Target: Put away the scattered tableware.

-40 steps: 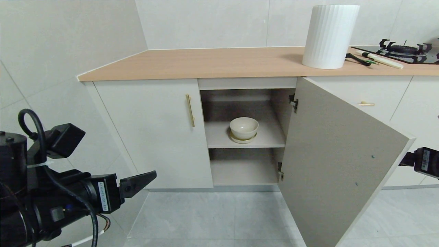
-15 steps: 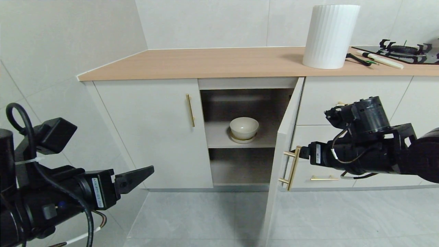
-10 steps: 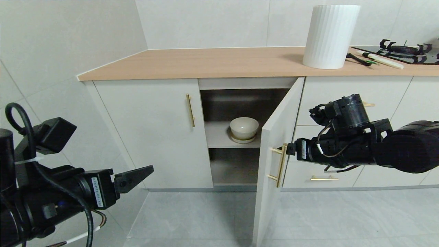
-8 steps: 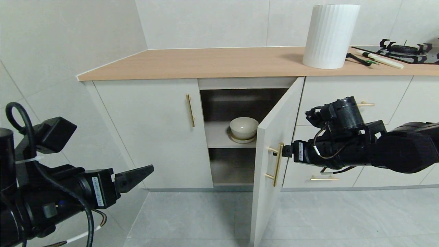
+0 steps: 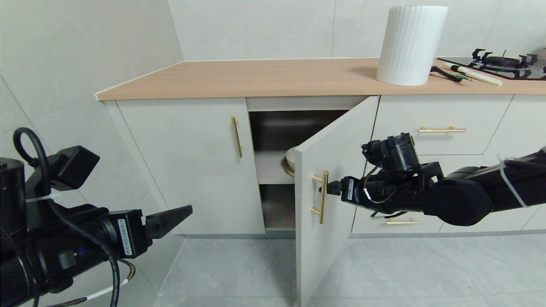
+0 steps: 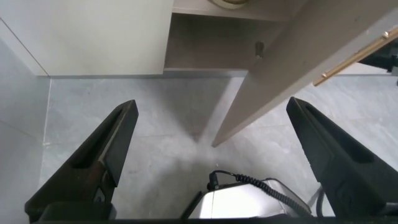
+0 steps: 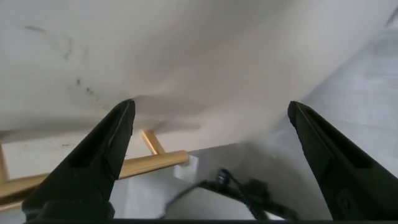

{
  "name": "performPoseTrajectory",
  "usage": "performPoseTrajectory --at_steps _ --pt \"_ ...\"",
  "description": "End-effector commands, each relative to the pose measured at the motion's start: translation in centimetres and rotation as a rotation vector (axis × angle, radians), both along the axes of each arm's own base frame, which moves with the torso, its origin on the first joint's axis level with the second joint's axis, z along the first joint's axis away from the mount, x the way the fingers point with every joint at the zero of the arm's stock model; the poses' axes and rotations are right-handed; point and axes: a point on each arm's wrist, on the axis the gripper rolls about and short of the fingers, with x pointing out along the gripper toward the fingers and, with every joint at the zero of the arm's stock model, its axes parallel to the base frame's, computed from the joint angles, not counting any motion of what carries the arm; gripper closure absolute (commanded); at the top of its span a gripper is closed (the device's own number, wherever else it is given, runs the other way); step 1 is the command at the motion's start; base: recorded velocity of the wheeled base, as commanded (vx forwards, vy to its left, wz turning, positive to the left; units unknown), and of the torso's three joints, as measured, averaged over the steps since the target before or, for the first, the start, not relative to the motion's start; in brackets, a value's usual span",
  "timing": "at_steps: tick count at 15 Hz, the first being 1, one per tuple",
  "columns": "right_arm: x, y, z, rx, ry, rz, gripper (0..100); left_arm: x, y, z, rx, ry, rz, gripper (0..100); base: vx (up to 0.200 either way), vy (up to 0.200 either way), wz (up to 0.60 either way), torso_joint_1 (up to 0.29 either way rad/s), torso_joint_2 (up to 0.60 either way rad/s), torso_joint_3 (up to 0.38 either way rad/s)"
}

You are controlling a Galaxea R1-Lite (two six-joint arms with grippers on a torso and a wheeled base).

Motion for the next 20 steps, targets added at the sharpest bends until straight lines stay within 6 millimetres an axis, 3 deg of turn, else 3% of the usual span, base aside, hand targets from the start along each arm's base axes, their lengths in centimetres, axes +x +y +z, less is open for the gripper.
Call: performPoseTrajectory --at_steps 1,7,16,20 --pt "0.7 0.5 -1.3 0.011 0.017 -0.009 0 0.1 -0.1 -0.1 0.003 0.006 0.002 0 0.0 0.0 0.0 0.0 0.0 0.0" --pt "2.1 1.4 -1.1 0.114 0.044 -0.075 0 0.1 0.0 -0.2 0.009 0.006 0.01 0 0.0 0.0 0.0 0.0 0.0 0.0" --pt "3.6 2.3 -0.6 0.233 0.067 -0.165 0 0.0 0.0 -0.2 0.007 0.006 0.007 0 0.2 0.0 0.0 0.0 0.01 0.001" --pt "4.3 2.6 -1.0 0.228 0.054 -0.204 0 0.0 0.0 -0.1 0.006 0.001 0.009 0 0.0 0.0 0.0 0.0 0.0 0.0"
